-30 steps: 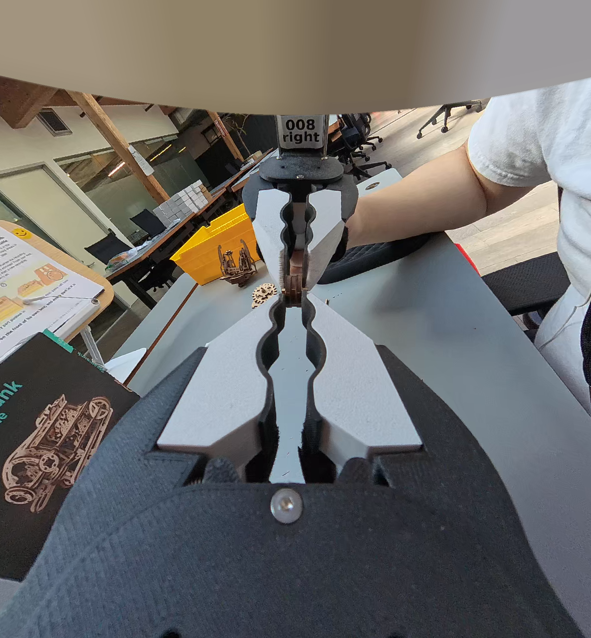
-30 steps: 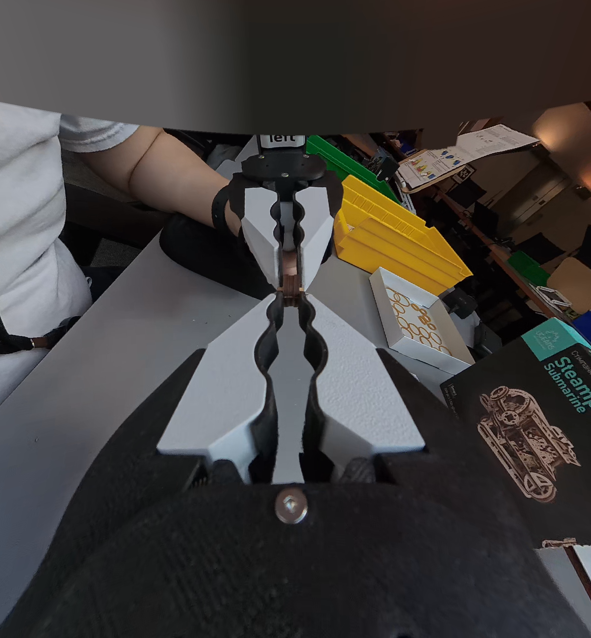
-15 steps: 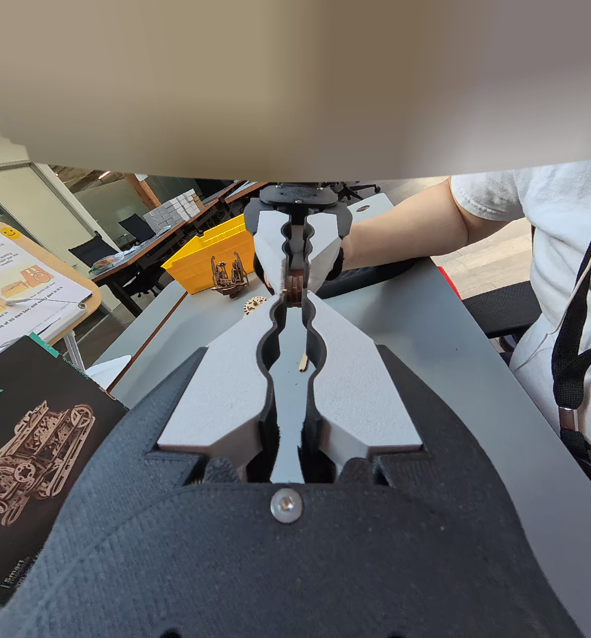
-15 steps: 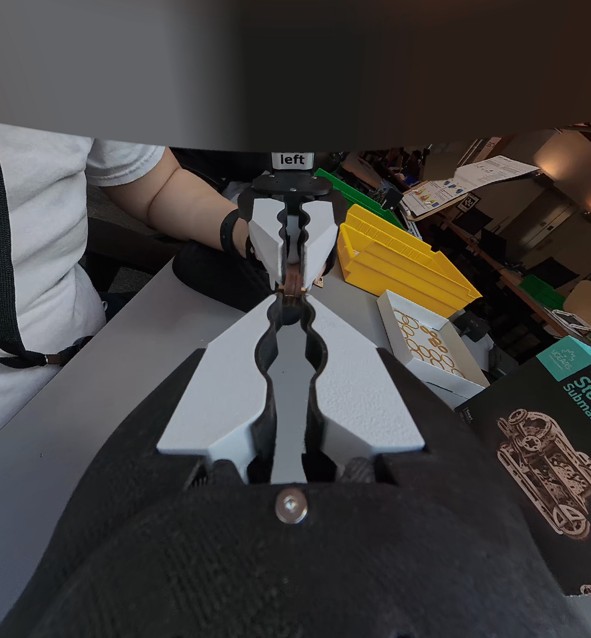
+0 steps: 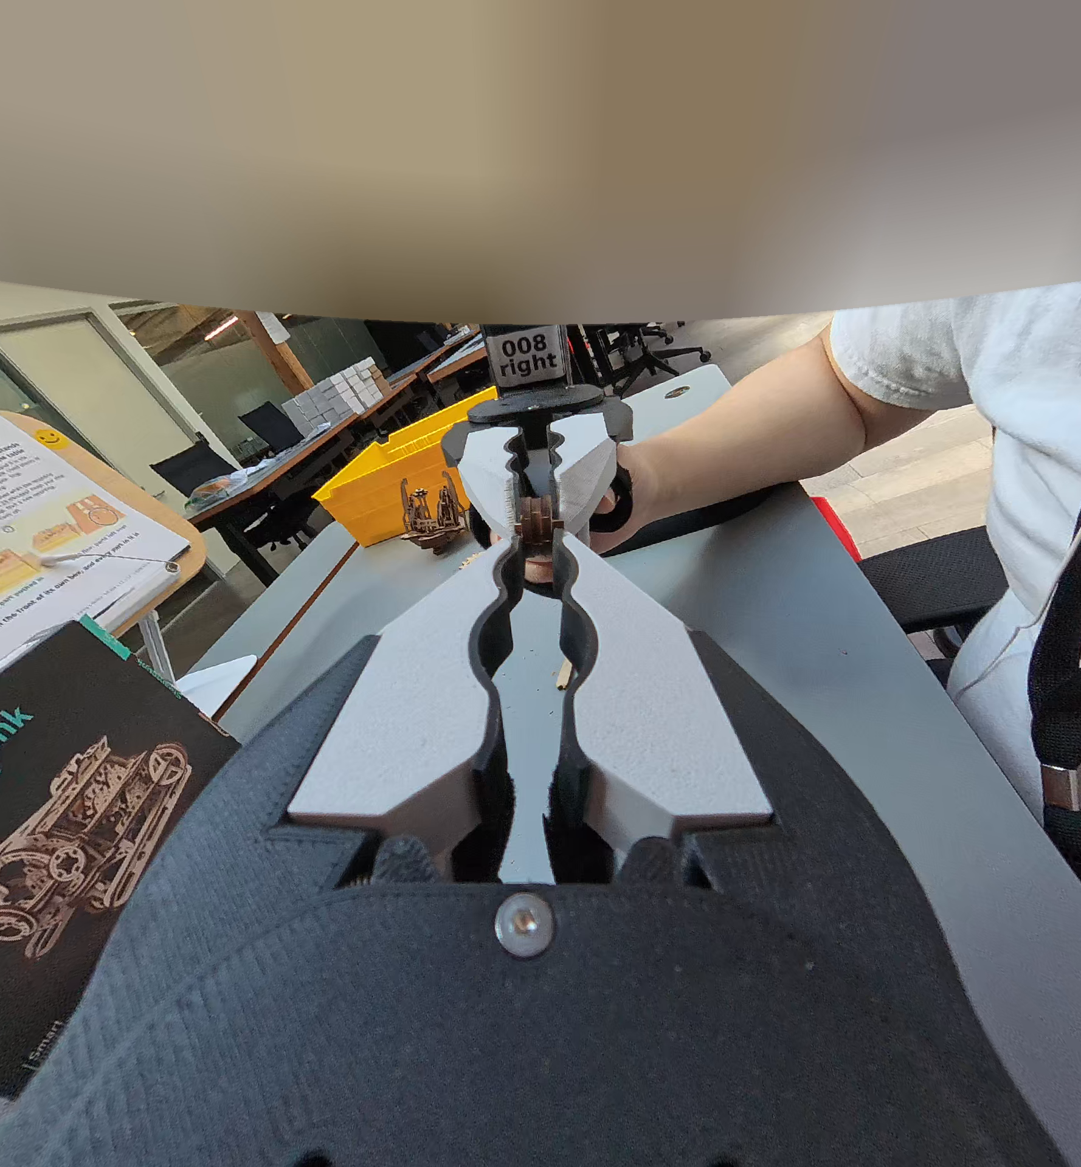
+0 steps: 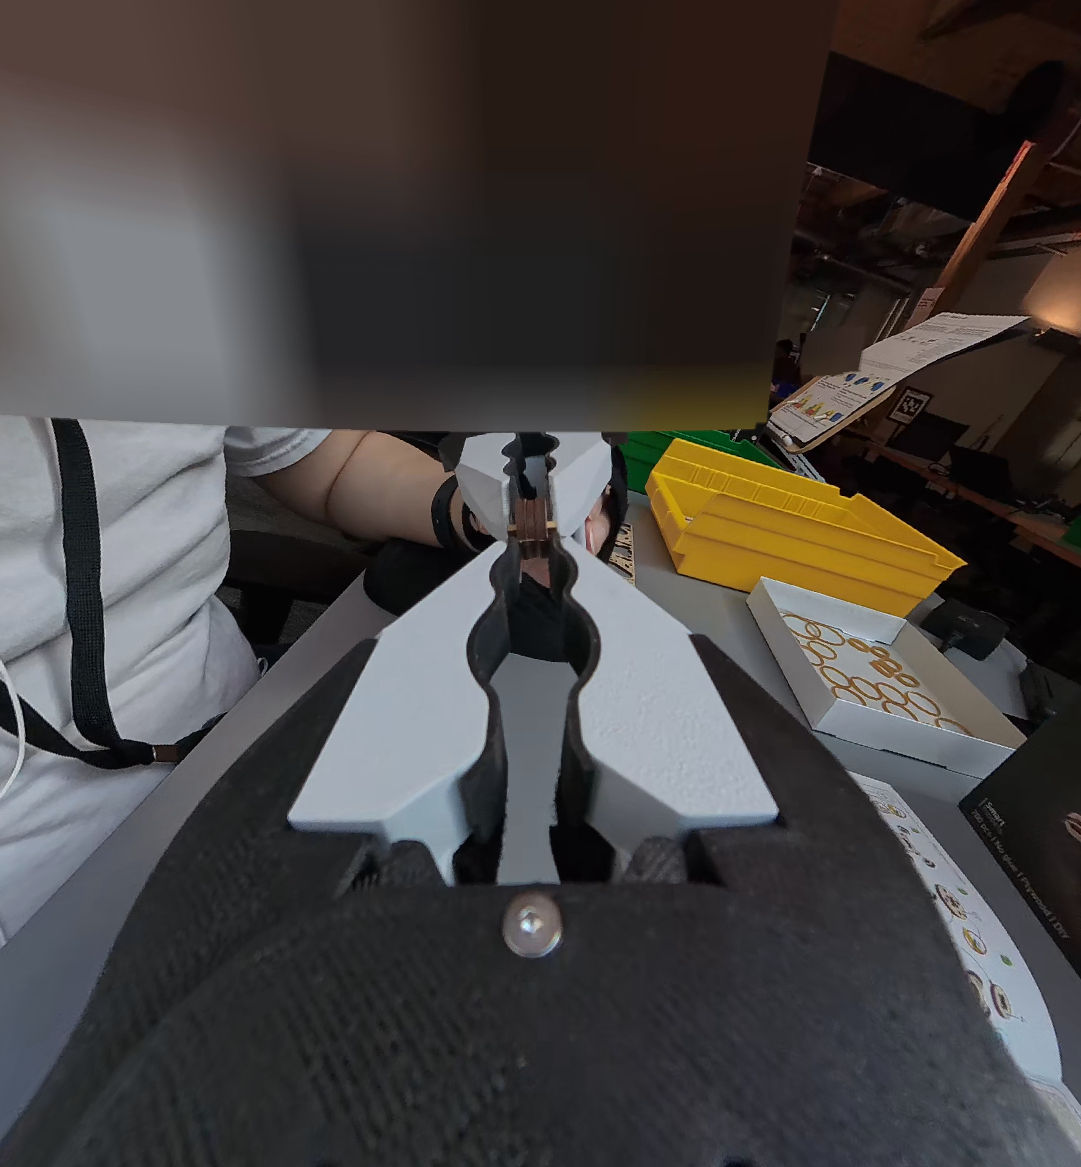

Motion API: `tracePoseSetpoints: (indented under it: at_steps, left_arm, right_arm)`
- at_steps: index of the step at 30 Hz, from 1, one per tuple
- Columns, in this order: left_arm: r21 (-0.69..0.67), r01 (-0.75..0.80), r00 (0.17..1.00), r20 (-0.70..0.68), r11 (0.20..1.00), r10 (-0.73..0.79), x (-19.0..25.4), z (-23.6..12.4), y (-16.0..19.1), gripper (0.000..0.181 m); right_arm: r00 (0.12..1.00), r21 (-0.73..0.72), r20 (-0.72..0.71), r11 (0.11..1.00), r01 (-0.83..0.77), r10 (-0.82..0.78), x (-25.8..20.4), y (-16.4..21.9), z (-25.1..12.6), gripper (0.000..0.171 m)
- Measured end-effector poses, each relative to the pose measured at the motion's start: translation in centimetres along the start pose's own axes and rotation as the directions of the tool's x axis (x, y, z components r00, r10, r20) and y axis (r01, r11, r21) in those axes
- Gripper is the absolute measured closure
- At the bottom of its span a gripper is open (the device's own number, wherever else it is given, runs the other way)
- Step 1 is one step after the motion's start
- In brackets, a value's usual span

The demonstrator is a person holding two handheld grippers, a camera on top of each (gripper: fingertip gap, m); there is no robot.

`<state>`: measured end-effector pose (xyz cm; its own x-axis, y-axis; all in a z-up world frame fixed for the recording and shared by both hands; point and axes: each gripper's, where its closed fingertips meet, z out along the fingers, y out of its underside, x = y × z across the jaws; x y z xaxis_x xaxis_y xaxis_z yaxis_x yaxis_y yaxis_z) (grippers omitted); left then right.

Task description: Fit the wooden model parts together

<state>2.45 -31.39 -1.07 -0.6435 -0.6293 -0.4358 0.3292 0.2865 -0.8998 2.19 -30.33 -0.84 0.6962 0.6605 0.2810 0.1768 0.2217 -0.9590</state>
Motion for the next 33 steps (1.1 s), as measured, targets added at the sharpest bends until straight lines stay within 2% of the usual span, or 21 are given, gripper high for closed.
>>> tracePoseSetpoints:
  at_steps: [3,5,7,10,13,16,20,24,26,28,33]
  left_arm:
    - [-0.033,0.004,1.000,-0.003,0.999,-0.004,-0.1,0.0,0.3,0.174]
    - [-0.048,-0.004,1.000,0.000,0.999,0.004,-0.1,0.0,0.5,0.174]
    - [-0.049,-0.013,1.000,0.003,0.999,0.013,-0.1,0.1,0.5,0.174]
    - [-0.071,-0.049,0.999,0.020,0.996,0.050,-0.1,0.2,0.8,0.174]
    - [-0.058,-0.129,0.990,0.047,0.990,0.132,0.1,0.3,0.7,0.174]
    - [-0.031,-0.180,0.982,0.059,0.983,0.182,0.5,0.4,0.3,0.170]
    - [-0.012,-0.188,0.981,0.040,0.982,0.189,0.9,0.3,0.1,0.174]
    - [-0.074,-0.212,0.977,0.016,0.974,0.214,0.9,0.2,0.3,0.174]
    - [-0.097,-0.235,0.971,0.011,0.967,0.237,1.0,0.4,0.7,0.174]
    - [-0.097,-0.248,0.968,0.019,0.964,0.251,1.1,0.4,0.7,0.175]
    - [-0.042,-0.240,0.969,0.046,0.970,0.242,1.2,0.7,0.4,0.171]
  right_arm:
    - [0.999,-0.025,0.000,0.999,0.037,-0.037,0.0,0.1,0.0,0.163]
    - [0.997,0.005,-0.026,0.997,0.075,-0.075,0.2,-0.8,-0.2,0.154]
    - [0.993,0.020,-0.030,0.993,0.116,-0.115,-0.1,-1.3,-0.3,0.156]
    - [0.981,-0.056,-0.051,0.982,0.182,-0.185,0.0,-0.4,-0.1,0.163]
    - [0.984,-0.063,-0.032,0.983,0.173,-0.176,-0.2,-0.3,-0.2,0.163]
    - [0.970,-0.059,-0.007,0.968,0.242,-0.243,-1.0,-0.6,-0.4,0.163]
    - [0.971,-0.041,-0.005,0.970,0.239,-0.239,-1.2,-0.8,-0.2,0.163]
    - [0.972,-0.025,-0.001,0.971,0.236,-0.236,-1.2,-0.9,-0.2,0.163]
    - [0.966,-0.039,-0.009,0.965,0.259,-0.260,-1.2,-0.8,0.0,0.155]
    - [0.960,-0.074,0.005,0.957,0.280,-0.280,-1.5,-0.3,0.2,0.162]
    - [0.966,-0.062,0.015,0.964,0.257,-0.257,-1.6,-0.8,0.1,0.163]
